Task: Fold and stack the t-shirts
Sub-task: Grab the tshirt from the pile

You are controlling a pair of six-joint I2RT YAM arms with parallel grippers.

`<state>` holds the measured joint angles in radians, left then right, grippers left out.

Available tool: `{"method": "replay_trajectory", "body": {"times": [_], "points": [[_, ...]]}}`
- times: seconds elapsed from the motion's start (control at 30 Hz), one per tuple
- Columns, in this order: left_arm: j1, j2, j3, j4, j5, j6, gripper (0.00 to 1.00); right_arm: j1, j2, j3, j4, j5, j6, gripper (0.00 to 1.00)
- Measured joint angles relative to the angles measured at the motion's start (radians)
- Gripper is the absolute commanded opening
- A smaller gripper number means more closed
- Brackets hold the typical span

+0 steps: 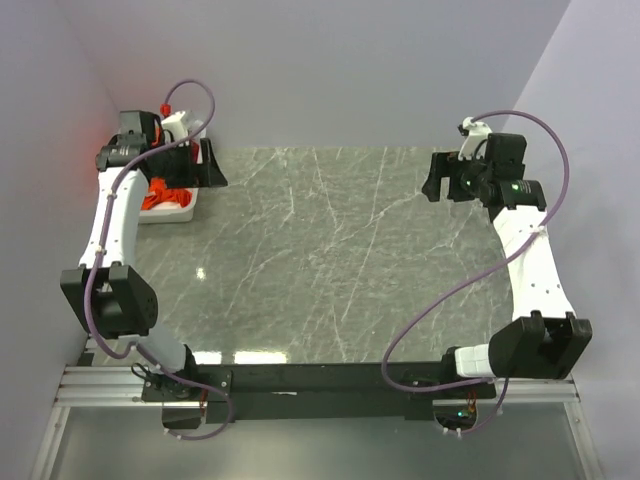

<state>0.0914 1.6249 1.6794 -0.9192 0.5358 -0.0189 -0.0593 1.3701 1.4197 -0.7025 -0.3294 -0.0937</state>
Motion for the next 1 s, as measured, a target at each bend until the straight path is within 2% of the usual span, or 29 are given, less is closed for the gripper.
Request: {"method": "replay_trajectory", "body": {"times": [0.13, 0.27, 0.4, 0.57, 0.7, 0.73, 0.87, 1.0], "points": [[0.001, 0.009, 0.068, 0.002, -0.049, -0.029, 0.99, 0.000, -0.029, 0.003, 0.034, -0.013, -0.006, 1.00], [0.033, 0.025, 0.179, 0.018, -0.078, -0.066, 0.99, 0.001, -0.028, 0.016, 0.069, -0.019, 0.002, 1.00], [0.166, 0.062, 0.275, 0.050, -0.044, -0.124, 1.00, 0.001, -0.027, 0.021, 0.119, -0.011, 0.019, 1.00], [0.371, 0.121, 0.292, 0.106, -0.054, -0.208, 1.00, 0.001, -0.002, 0.051, 0.135, -0.056, 0.019, 1.00], [0.481, 0.207, 0.357, 0.091, -0.064, -0.211, 0.99, 0.007, 0.031, 0.054, 0.138, -0.090, 0.019, 1.00], [0.510, 0.261, 0.418, 0.068, -0.067, -0.185, 0.99, 0.008, 0.040, 0.054, 0.137, -0.095, 0.018, 1.00], [0.521, 0.369, 0.536, 0.012, -0.090, -0.113, 1.00, 0.015, 0.072, 0.054, 0.133, -0.110, 0.010, 1.00], [0.505, 0.418, 0.547, -0.007, -0.090, -0.060, 1.00, 0.016, 0.096, 0.054, 0.128, -0.116, 0.000, 1.00]]}}
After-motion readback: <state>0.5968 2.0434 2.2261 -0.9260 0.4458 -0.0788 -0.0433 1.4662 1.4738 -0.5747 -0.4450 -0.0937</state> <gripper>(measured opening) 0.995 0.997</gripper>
